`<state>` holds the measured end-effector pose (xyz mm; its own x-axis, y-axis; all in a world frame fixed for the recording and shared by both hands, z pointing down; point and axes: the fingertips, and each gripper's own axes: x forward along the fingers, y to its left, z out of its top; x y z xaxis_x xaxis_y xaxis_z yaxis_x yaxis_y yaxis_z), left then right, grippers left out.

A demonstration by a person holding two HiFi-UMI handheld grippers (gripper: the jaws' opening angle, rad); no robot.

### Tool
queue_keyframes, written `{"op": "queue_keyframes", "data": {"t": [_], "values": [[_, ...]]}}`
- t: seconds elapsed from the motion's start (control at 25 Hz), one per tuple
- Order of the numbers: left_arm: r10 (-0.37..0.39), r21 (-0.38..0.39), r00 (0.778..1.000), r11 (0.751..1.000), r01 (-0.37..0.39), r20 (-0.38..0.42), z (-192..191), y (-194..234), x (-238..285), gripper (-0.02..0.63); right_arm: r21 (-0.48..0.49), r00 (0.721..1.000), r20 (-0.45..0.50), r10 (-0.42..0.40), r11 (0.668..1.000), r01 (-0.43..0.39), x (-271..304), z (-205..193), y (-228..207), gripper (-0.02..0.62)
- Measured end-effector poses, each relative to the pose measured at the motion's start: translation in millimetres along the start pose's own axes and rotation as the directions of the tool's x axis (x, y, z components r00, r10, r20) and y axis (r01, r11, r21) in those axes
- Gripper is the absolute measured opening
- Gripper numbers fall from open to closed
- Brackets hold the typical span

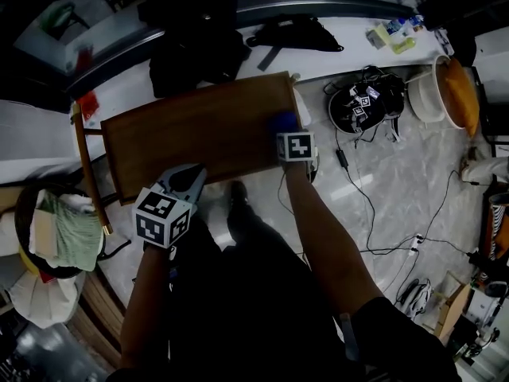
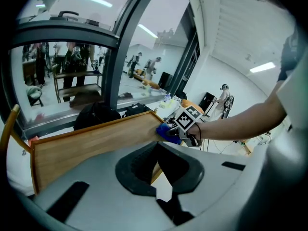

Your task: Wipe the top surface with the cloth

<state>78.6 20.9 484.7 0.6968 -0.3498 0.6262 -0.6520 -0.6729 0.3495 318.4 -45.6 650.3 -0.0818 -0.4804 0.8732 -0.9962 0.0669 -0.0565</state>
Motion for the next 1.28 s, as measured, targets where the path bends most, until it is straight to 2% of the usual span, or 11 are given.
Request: {"op": "queue_keyframes", "data": {"t": [0.12, 0.2, 0.28, 0.44, 0.6, 0.72, 0.8, 0.88, 1.0, 1.08, 1.28], "values": [[0.01, -0.001, 1.0, 1.0, -0.01, 0.006, -5, 8, -16, 0.011, 0.028, 1.0, 0.029, 0.0, 1.0, -0.001, -3, 0, 1, 0.068], [0.025, -0.007, 1.0, 1.0, -0.025, 0.016, -10, 20, -34, 0.011, 0.039, 0.996, 0.074, 0.047, 0.998, -0.05, -10, 5, 21, 0.069], [0.047, -0.019, 0.999, 0.999, -0.047, 0.027, -17, 37, -57, 0.011, 0.045, 0.983, 0.131, 0.129, 0.99, -0.136, -21, 13, 62, 0.067], [0.097, -0.044, 0.995, 0.994, -0.095, 0.035, -36, 74, -112, 0.011, 0.0, 0.931, 0.171, 0.321, 0.945, -0.326, -33, 21, 196, 0.069], [0.152, -0.055, 0.988, 0.987, -0.151, 0.027, -63, 119, -178, 0.011, -0.032, 0.849, 0.141, 0.509, 0.859, -0.51, -30, 11, 357, 0.069], [0.199, -0.072, 0.98, 0.978, -0.197, 0.02, -89, 156, -224, 0.011, -0.078, 0.792, 0.094, 0.603, 0.798, -0.598, -23, 0, 462, 0.069], [0.225, -0.082, 0.974, 0.971, -0.223, 0.008, -108, 175, -248, 0.011, -0.096, 0.773, 0.05, 0.633, 0.773, -0.627, -15, -13, 515, 0.069], [0.242, -0.096, 0.97, 0.966, -0.241, -0.005, -125, 191, -267, 0.011, -0.112, 0.771, -0.003, 0.637, 0.766, -0.633, -4, -28, 555, 0.069], [0.247, -0.11, 0.969, 0.962, -0.248, -0.025, -143, 207, -282, 0.011, -0.173, 0.81, -0.071, 0.582, 0.793, -0.585, 15, -46, 582, 0.069], [0.237, -0.107, 0.971, 0.965, -0.24, -0.036, -148, 211, -284, 0.011, -0.214, 0.837, -0.081, 0.541, 0.811, -0.545, 25, -50, 583, 0.067], [0.198, -0.081, 0.98, 0.976, -0.2, -0.027, -136, 204, -268, 0.011, -0.242, 0.858, -0.117, 0.501, 0.823, -0.514, 29, -51, 566, 0.067]]}}
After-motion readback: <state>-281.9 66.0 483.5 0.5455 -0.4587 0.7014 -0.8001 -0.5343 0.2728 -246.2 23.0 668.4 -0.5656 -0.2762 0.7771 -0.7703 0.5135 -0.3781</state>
